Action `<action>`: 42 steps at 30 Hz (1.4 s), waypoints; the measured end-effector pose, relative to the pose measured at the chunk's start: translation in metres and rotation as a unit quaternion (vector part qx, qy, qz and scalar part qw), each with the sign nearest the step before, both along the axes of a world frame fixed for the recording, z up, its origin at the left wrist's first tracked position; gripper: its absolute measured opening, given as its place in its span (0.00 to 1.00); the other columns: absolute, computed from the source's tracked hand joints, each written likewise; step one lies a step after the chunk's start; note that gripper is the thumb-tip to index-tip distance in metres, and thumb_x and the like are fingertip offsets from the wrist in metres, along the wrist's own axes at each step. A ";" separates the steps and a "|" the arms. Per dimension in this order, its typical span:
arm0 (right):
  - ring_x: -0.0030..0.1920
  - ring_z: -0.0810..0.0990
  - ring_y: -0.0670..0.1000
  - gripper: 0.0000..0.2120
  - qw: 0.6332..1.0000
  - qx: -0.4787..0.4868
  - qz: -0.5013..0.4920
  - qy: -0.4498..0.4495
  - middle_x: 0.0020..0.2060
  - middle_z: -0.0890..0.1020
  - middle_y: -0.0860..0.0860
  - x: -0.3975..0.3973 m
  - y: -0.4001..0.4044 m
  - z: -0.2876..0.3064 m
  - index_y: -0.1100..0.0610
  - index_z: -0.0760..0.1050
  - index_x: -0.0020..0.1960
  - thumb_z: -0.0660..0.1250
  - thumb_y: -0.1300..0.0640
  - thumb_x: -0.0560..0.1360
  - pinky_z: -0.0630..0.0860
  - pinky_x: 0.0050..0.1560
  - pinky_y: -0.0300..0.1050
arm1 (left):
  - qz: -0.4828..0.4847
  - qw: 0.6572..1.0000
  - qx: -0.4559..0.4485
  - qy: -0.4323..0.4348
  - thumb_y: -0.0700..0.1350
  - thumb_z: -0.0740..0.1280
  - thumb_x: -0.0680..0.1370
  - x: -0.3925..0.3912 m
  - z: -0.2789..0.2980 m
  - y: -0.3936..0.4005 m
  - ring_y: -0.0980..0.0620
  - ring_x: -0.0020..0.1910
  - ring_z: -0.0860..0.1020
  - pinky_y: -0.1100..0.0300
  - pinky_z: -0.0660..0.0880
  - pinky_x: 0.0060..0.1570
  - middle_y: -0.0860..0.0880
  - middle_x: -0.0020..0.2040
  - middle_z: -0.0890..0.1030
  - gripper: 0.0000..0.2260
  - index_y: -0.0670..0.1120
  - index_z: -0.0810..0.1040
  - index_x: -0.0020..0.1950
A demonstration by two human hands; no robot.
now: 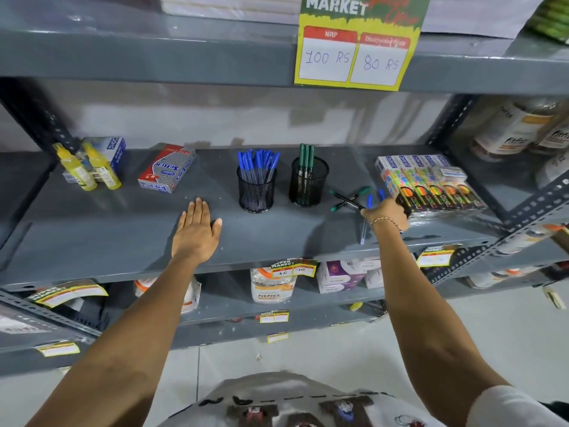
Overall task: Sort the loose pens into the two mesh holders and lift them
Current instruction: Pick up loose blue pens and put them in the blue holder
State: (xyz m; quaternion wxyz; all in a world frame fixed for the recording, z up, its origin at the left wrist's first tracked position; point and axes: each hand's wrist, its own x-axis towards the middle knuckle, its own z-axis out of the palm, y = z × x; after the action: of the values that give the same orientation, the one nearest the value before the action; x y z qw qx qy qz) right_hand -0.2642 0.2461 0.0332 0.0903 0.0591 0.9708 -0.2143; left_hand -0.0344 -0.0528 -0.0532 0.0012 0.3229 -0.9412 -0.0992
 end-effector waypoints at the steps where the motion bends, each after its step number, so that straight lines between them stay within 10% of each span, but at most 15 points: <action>1: 0.57 0.79 0.61 0.26 1.000 0.006 0.003 -0.005 0.57 0.80 0.61 0.001 -0.001 -0.001 0.63 0.73 0.60 0.73 0.48 0.70 0.76 0.54 0.54 | -0.001 1.000 0.000 -0.001 0.55 0.43 0.82 0.001 0.000 0.000 0.47 0.78 0.44 0.53 0.42 0.76 0.42 0.79 0.45 0.29 0.39 0.44 0.78; 10: 0.50 0.82 0.62 0.16 0.986 -0.138 0.029 0.085 0.49 0.83 0.62 0.000 -0.021 0.025 0.63 0.80 0.51 0.65 0.50 0.75 0.78 0.50 0.49 | 0.000 1.000 -0.005 0.005 0.55 0.44 0.82 0.001 0.001 0.001 0.47 0.78 0.45 0.53 0.42 0.76 0.42 0.79 0.46 0.29 0.39 0.45 0.78; 21: 0.41 0.78 0.44 0.09 0.845 -0.494 0.181 0.093 0.44 0.86 0.56 0.060 -0.161 0.048 0.57 0.84 0.48 0.71 0.53 0.72 0.76 0.45 0.31 | -0.002 1.000 -0.007 0.016 0.56 0.44 0.82 0.002 0.001 0.000 0.47 0.78 0.45 0.53 0.42 0.77 0.43 0.80 0.47 0.30 0.40 0.45 0.78; 32: 0.39 0.78 0.46 0.14 0.874 -0.444 0.178 0.084 0.39 0.80 0.50 0.057 -0.176 0.023 0.58 0.81 0.54 0.72 0.51 0.72 0.68 0.32 0.18 | -0.003 1.000 -0.013 0.023 0.56 0.45 0.82 0.001 -0.004 -0.005 0.48 0.78 0.46 0.54 0.42 0.76 0.44 0.80 0.48 0.30 0.40 0.47 0.78; 42: 0.51 0.82 0.59 0.08 0.965 -0.210 -0.020 0.154 0.49 0.84 0.58 -0.017 -0.066 0.008 0.53 0.82 0.49 0.65 0.53 0.75 0.76 0.47 0.47 | 0.001 1.000 0.001 0.017 0.56 0.44 0.82 0.000 -0.002 -0.003 0.48 0.78 0.44 0.54 0.41 0.76 0.44 0.80 0.46 0.30 0.40 0.45 0.78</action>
State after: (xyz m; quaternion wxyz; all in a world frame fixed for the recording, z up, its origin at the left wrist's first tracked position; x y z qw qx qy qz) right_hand -0.2816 0.1800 0.0411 -0.0546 0.0244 0.9049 -0.4214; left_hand -0.0341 -0.0561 -0.0552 0.0173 0.3223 -0.9406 -0.1057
